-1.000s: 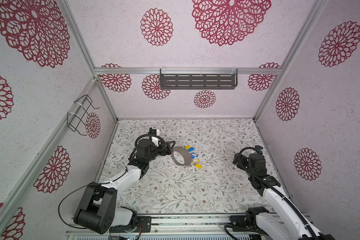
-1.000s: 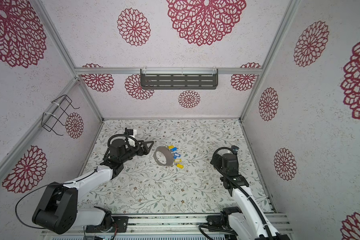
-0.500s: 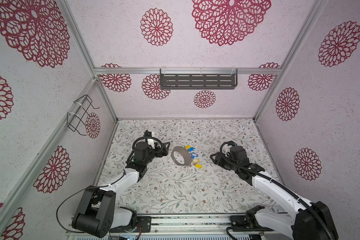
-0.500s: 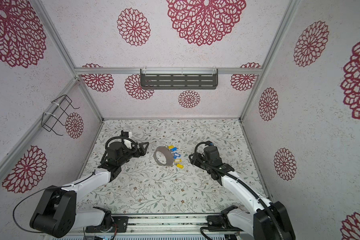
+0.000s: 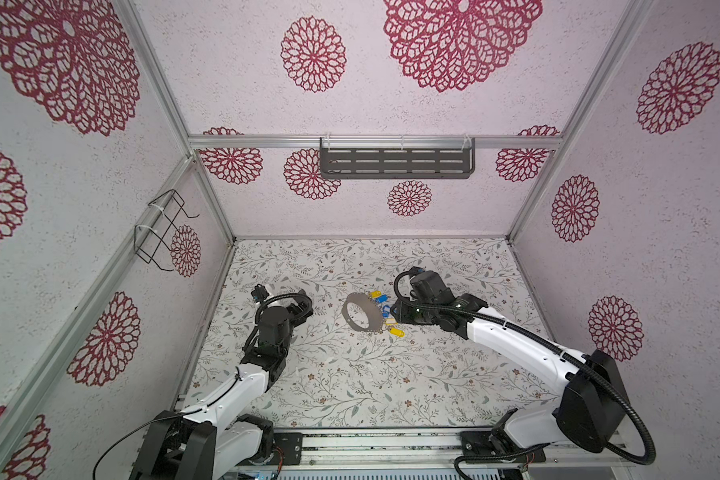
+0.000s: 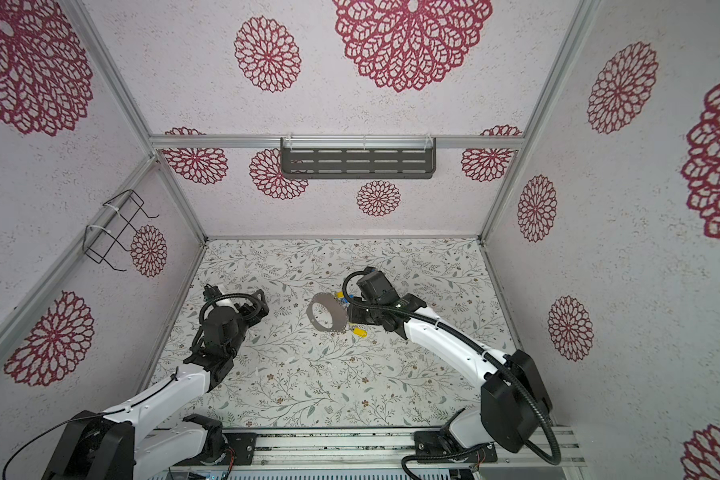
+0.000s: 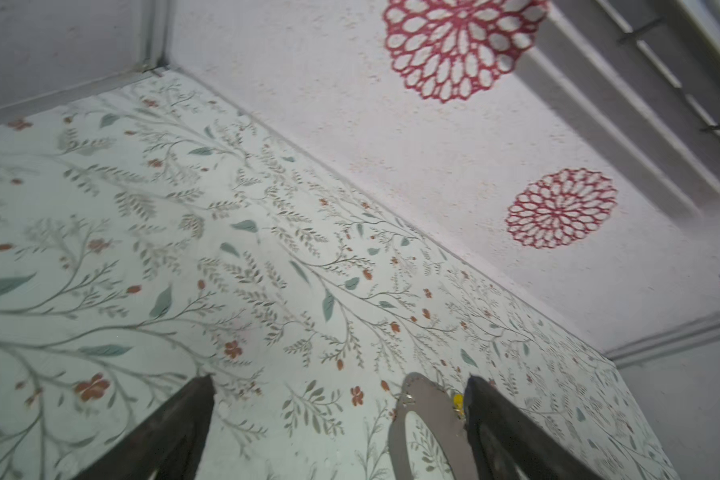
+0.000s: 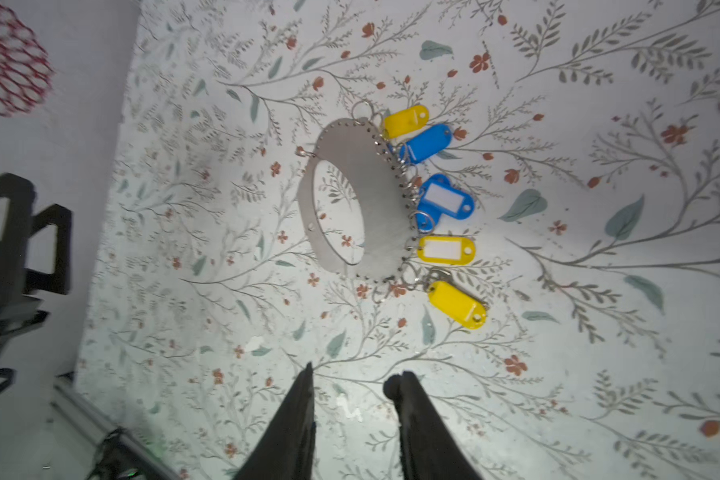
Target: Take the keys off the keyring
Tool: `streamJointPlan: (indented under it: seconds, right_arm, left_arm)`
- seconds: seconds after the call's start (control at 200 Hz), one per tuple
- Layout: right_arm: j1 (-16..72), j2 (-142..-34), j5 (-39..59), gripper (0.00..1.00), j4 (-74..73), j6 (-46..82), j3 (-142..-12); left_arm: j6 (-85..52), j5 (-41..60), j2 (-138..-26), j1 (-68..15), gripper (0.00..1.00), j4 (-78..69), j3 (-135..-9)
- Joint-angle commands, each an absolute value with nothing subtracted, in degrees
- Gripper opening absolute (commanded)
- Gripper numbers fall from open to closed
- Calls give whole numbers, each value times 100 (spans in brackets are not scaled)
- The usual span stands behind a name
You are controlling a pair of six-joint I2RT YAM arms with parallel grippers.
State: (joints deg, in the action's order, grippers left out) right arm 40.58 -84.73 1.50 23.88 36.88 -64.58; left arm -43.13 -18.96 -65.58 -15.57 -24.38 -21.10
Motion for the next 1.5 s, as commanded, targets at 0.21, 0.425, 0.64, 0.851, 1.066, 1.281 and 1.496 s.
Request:
streamJointPlan:
  seconds: [0.21, 0.425, 0.64, 0.851, 1.066, 1.281, 1.496]
  right_arm:
    - [3235, -8507, -331, 26, 1347, 2579, -5776]
    - [2114, -7664, 24, 35, -24, 1887, -4173]
    - [2047, -7141, -514, 57, -1772, 2810, -2942]
    - [2048, -6879, -1040, 63, -2059, 3214, -2317]
    - [2012, -6805, -1456, 63, -2351, 3249, -2064]
    - [2012, -6800, -1749, 63, -2205, 3184, -2077]
    - [2011, -7014, -1542, 63, -2158, 3197, -2172]
  left_arm:
    - [-3778, 91, -8859, -1756, 94, -6128, -2169]
    - [-2300, 1065, -9748, -1910, 97, -7206, -2325]
    - [-1473, -299, -8720, -2516, 97, -3112, -3687]
    - [905, 513, -8889, -3235, 98, -646, -4949]
    - [2786, 1196, -10307, -3646, 65, 3138, -7350]
    - [3547, 1390, -11174, -3797, 43, 4270, -8420]
    - [4122, 1233, -12112, -3852, 38, 5078, -9312]
